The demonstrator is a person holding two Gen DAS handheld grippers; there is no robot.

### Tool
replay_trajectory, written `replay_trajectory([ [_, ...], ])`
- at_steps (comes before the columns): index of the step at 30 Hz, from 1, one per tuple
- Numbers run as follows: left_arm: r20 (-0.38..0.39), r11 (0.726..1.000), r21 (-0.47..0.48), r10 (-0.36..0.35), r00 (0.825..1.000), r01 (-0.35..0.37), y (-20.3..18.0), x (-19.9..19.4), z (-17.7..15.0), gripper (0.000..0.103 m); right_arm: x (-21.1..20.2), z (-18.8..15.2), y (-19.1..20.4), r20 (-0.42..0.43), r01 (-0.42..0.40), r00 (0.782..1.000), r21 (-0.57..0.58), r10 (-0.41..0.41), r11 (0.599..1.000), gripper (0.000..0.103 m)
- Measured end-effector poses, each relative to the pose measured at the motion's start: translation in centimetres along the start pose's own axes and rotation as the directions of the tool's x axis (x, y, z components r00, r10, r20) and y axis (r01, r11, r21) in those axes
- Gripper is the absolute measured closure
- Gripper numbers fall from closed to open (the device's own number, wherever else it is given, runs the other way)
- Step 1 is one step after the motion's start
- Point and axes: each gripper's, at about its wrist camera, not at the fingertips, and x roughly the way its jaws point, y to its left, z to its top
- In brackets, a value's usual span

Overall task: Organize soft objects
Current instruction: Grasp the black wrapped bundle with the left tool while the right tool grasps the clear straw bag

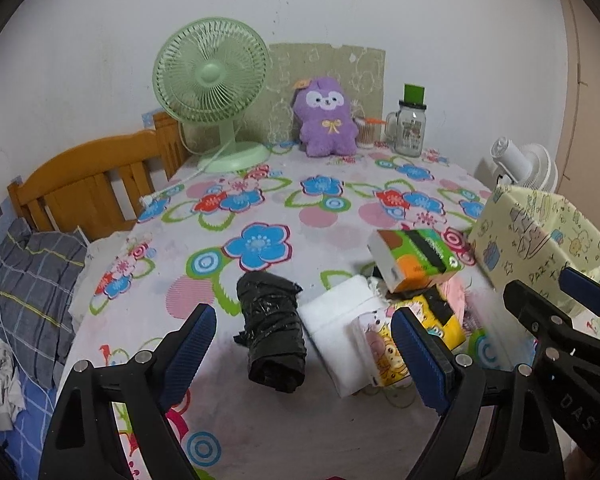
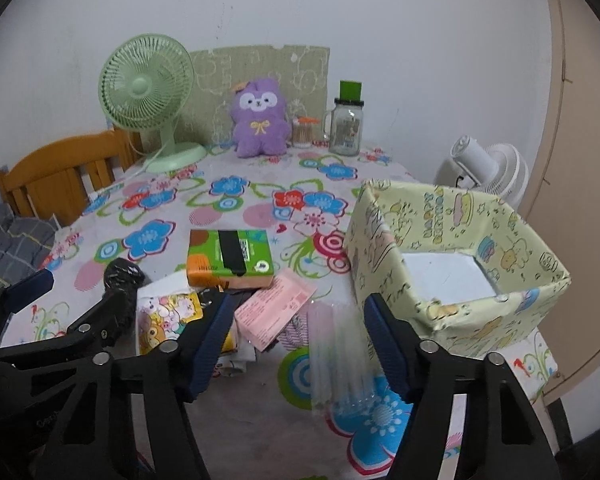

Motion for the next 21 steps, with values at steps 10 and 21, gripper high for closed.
replay_trajectory([
  [10,-0.058,1.000,0.000,-0.005,0.998,0.005,0.5,2.4,-0.9,0.013,2.7,-1.1,0.4,-0.082,0.050,0.995,-0.002,-0.050,0.999,0.035],
  [21,-0.096,0.998,-0.035,0.041,0.995,-0.045,2.1,4.4,-1.4,0.013,6.3,-2.2,0.5,-0.181,0.103,0.978,-0.017,-0.104,0.995,0.045],
])
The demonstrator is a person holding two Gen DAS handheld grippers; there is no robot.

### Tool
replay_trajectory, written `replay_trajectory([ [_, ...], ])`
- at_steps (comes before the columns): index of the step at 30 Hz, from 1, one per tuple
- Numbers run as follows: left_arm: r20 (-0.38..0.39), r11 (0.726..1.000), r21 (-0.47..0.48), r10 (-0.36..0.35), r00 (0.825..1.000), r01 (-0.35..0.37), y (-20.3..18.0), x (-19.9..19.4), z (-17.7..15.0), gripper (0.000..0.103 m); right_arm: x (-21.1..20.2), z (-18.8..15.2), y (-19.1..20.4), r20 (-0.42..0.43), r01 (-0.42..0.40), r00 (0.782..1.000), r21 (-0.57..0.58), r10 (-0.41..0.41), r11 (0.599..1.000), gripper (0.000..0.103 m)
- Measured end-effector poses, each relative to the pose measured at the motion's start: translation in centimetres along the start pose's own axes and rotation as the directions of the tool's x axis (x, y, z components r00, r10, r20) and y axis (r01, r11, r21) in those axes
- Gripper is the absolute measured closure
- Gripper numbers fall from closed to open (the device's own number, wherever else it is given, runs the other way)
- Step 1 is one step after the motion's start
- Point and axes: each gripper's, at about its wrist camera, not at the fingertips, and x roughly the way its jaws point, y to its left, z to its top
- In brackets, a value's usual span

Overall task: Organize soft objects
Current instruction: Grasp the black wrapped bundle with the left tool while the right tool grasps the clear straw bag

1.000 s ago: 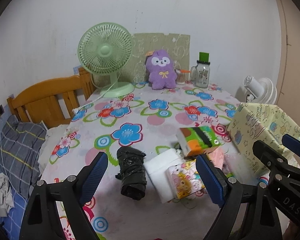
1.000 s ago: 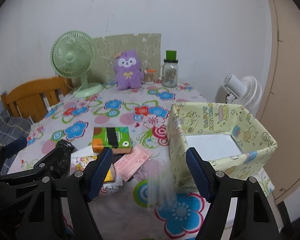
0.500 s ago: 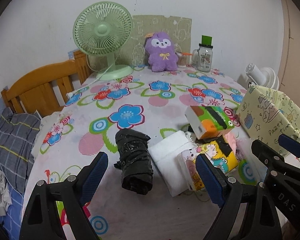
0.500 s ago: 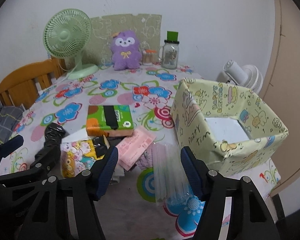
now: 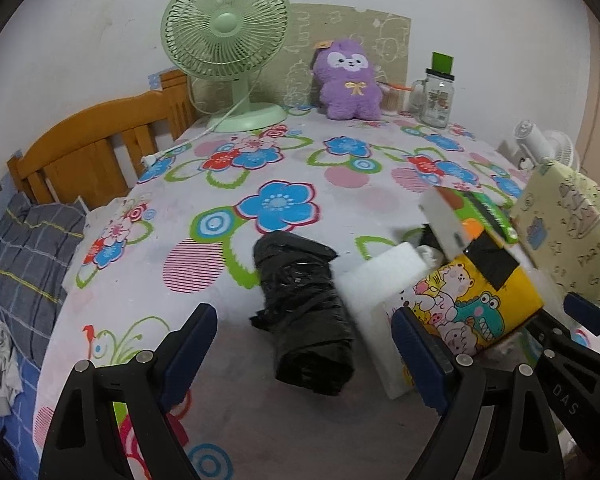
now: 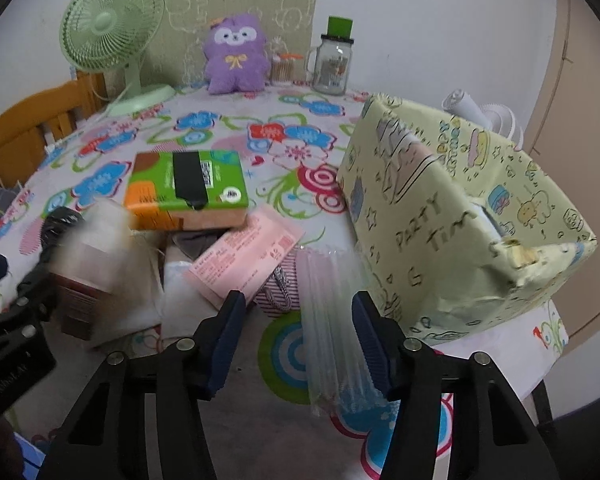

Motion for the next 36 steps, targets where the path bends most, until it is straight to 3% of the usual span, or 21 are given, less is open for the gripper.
replay_trajectory([
  [6,-0.045,0.999,-0.001,0.044,0.998,-0.044,0.5,1.6,-0.4,0.014,1.3,-0.2,0.2,-0.027,0.038,0.999,-0.008,-0.038,0.999,0.055],
  [9,-0.063,0.999,0.002,0.051,0.997,-0.051,0.4,2.3,-0.6,0.021,1.5,-0.2,0.1,-0.023,0.064,0.998,-0.011,-0.064,0.998,0.065],
  [12,-0.071,0.999,-0.004,0.039,0.997,-0.040,0.3,2.5,-0.8,0.034,1.5,-0.3,-0.1,-0.018,0.074,0.997,-0.009,-0.075,0.997,0.073],
  [14,-0.070,1.000,-0.011,0.000,0.998,-0.001,0.1,2.3,-0.9,0.054,1.4,-0.3,-0.2,-0.013,0.079,0.997,-0.006,-0.079,0.997,0.080],
  [16,-0.070,1.000,-0.014,-0.010,0.997,0.009,-0.3,2.2,-0.9,0.060,1.4,-0.2,-0.3,-0.015,0.053,0.999,0.003,-0.052,0.999,0.089],
  [22,-0.071,0.999,-0.012,-0.036,0.997,0.035,-0.6,1.7,-0.9,0.067,1.1,-0.2,-0.3,-0.012,0.004,1.000,0.009,-0.004,1.000,0.090],
  [36,-0.008,0.997,-0.003,-0.073,0.997,0.073,-1.5,-1.4,0.0,0.067,-2.4,0.5,0.1,0.063,-0.092,0.994,0.010,0.091,0.996,0.091],
])
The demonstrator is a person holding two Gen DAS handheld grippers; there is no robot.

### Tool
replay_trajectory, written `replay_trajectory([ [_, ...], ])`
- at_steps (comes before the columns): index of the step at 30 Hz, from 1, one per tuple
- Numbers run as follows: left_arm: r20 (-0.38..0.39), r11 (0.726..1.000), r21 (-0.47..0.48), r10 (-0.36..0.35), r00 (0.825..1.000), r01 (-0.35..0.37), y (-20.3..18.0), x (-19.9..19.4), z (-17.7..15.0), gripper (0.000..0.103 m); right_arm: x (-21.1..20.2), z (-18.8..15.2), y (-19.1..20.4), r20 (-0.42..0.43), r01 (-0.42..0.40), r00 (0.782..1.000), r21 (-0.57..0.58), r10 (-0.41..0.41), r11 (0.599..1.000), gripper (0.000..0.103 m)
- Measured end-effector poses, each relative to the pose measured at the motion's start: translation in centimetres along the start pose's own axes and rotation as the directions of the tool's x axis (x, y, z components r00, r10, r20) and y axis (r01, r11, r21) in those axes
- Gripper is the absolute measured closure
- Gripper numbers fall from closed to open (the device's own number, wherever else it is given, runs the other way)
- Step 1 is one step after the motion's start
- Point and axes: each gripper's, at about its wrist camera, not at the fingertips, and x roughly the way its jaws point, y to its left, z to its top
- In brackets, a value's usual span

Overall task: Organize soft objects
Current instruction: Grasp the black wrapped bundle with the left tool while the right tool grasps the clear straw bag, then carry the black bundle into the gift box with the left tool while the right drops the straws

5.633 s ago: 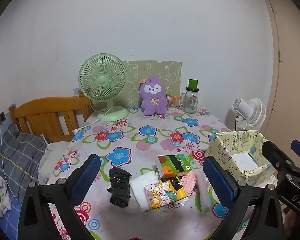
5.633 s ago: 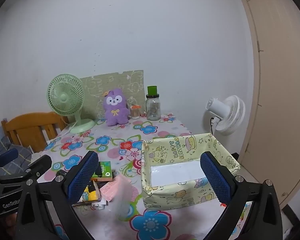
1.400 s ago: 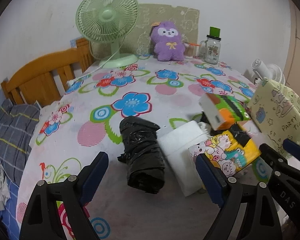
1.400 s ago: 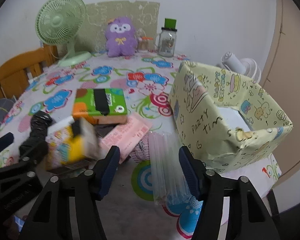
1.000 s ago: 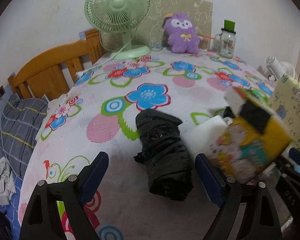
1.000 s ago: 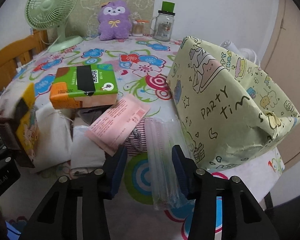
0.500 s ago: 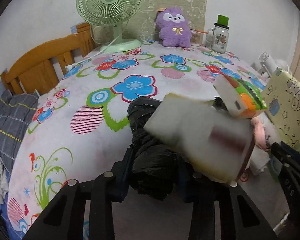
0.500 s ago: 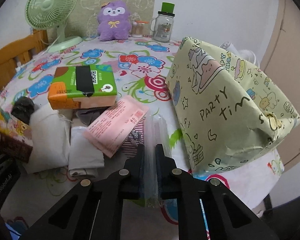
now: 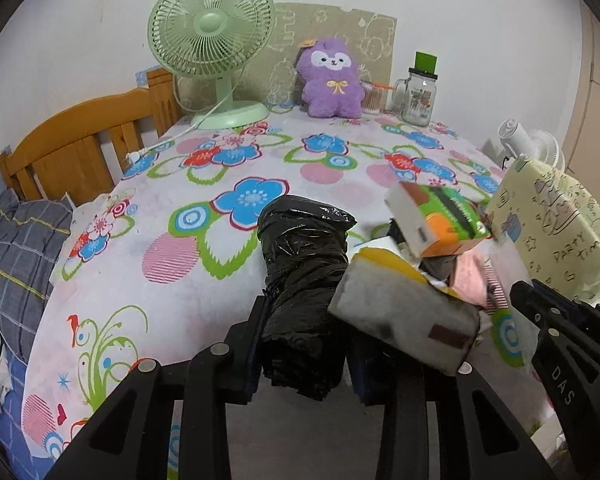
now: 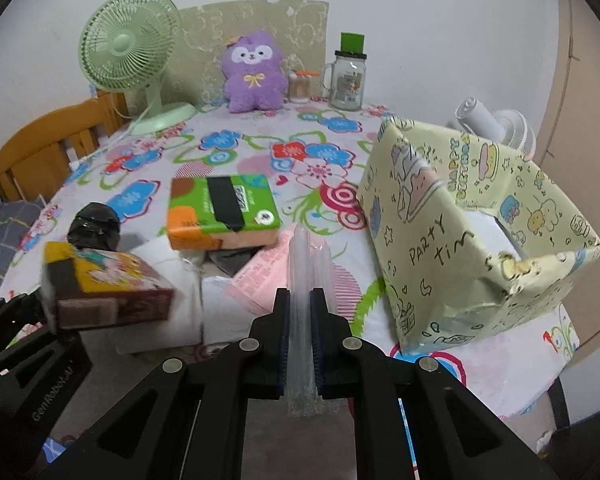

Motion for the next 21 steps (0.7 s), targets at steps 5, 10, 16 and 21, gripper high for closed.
replay_trajectory([
  [5,0.024,1.000,0.001,-0.013,1.000,0.013,-0.3,-1.1,0.7,0.067,-1.2,0.6,0.3,0.025,-0.026,0.999,-0.004,0.026,1.000,0.091],
  [10,0.047,1.000,0.004,-0.012,0.999,0.012,-0.6,-2.0,1.4,0.067,-2.2,1.3,0.3,0.044,-0.045,0.998,-0.007,0.046,0.999,0.091],
  [16,0.060,1.000,0.012,-0.013,0.998,0.013,-1.1,-2.7,2.0,0.067,-2.8,2.2,0.2,0.058,-0.063,0.996,-0.010,0.063,0.998,0.091],
  [21,0.070,1.000,0.024,-0.019,0.997,0.017,-1.9,-3.3,2.5,0.067,-3.3,2.7,0.0,0.063,-0.077,0.995,-0.012,0.078,0.997,0.090],
])
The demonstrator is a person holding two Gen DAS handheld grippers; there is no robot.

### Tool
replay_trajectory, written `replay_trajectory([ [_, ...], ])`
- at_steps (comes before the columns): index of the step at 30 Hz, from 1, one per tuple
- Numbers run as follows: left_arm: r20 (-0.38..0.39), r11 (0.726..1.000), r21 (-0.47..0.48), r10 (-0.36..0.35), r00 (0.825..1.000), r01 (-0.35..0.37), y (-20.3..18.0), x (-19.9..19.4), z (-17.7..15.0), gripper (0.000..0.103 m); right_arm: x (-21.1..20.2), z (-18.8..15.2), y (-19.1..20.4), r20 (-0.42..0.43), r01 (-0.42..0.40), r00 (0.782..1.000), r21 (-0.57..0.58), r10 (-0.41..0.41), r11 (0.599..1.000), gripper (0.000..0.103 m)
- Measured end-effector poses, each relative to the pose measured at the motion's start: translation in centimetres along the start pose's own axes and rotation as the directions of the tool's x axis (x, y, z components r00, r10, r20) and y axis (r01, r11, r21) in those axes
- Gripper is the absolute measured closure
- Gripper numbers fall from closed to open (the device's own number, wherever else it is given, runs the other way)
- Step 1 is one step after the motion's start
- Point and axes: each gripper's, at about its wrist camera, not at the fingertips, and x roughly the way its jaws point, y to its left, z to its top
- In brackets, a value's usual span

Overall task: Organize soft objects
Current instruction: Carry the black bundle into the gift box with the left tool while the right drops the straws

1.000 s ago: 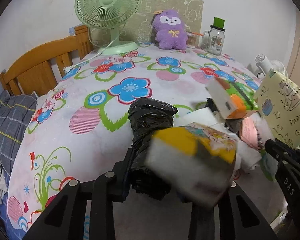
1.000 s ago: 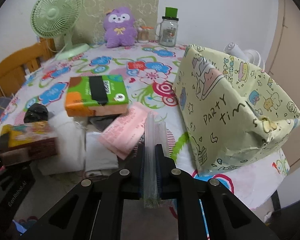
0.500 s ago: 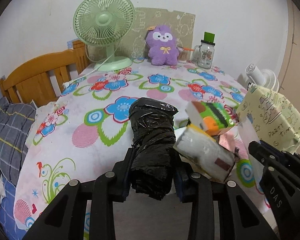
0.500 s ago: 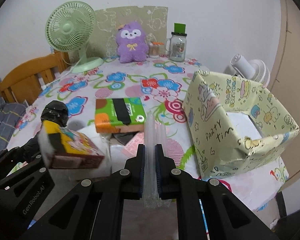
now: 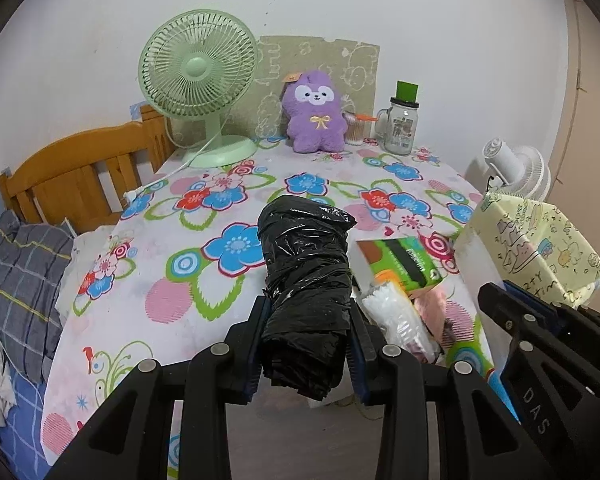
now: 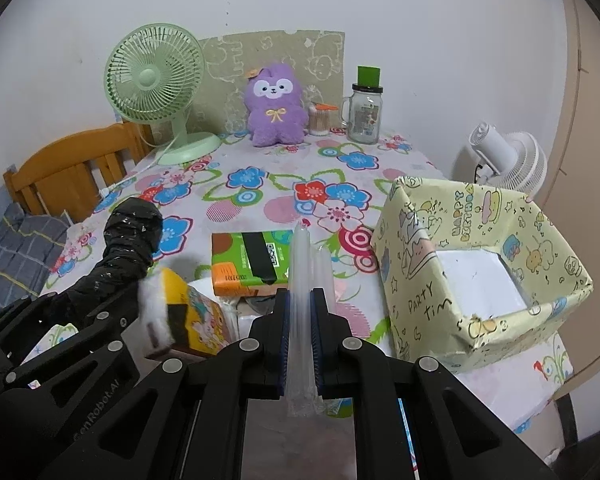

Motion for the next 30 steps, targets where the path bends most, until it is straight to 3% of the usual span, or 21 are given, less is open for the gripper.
replay_trajectory([
  [30,0.052,0.997,0.062,-0.045,0.998,0.042,-6.4,-1.7,4.1,0.067,-2.5,3.7,-6.4,0.056,-0.003,0.998,0.036,0.001,0.999,0.090],
])
